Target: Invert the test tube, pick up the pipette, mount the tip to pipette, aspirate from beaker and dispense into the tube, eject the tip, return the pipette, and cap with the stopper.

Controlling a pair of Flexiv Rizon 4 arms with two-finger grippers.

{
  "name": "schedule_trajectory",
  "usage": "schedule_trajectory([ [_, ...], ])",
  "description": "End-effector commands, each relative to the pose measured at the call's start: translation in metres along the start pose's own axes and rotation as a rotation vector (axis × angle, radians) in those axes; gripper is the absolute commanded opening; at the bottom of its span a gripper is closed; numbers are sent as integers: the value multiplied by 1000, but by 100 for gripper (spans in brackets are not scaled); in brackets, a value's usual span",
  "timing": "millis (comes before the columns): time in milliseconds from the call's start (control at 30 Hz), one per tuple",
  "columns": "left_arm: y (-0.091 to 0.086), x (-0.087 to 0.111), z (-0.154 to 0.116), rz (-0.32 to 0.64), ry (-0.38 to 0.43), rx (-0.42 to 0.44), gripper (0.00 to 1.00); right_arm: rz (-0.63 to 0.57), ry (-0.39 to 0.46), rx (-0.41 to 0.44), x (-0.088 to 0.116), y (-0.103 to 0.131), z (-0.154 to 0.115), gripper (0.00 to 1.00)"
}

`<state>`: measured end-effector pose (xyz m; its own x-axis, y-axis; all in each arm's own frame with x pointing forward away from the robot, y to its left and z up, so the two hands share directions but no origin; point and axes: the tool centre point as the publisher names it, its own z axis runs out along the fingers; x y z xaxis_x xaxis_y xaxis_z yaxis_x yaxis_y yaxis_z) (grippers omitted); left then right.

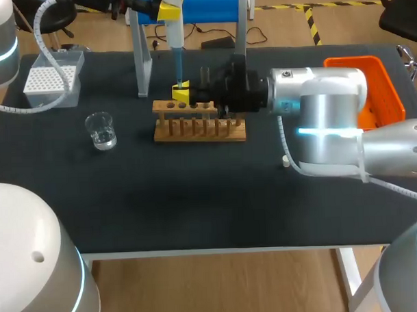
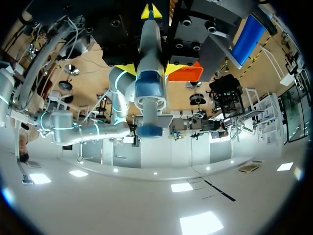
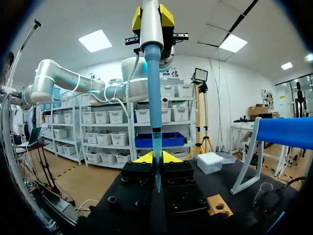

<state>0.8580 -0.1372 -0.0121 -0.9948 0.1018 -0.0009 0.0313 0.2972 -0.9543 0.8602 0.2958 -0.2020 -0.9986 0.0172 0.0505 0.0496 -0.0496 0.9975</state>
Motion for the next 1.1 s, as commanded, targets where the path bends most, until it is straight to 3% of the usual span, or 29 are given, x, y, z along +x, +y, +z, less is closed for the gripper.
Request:
schedule_trajectory([
  [33,9,1,2,-1,1,-2,0,-2,-4,2,2,12,-1,0],
  [67,9,1,2,-1,1,-2,0,-1,-3,3,2,12,-1,0],
  [100,9,1,2,-1,1,-2,0,4,-2,3,2,12,-1,11],
  [133,9,1,2,-1,1,-2,0,7,-1,7,2,12,-1,90],
  [167,9,1,2,-1,1,-2,0,8,-2,7,2,11,-1,100],
  [433,9,1,2,-1,1,-2,0,24,9,31,4,-2,-5,100],
  [800,9,1,2,-1,1,-2,0,55,-6,86,11,-31,-30,100],
  [1100,9,1,2,-1,1,-2,0,58,-11,91,13,-34,-34,100],
])
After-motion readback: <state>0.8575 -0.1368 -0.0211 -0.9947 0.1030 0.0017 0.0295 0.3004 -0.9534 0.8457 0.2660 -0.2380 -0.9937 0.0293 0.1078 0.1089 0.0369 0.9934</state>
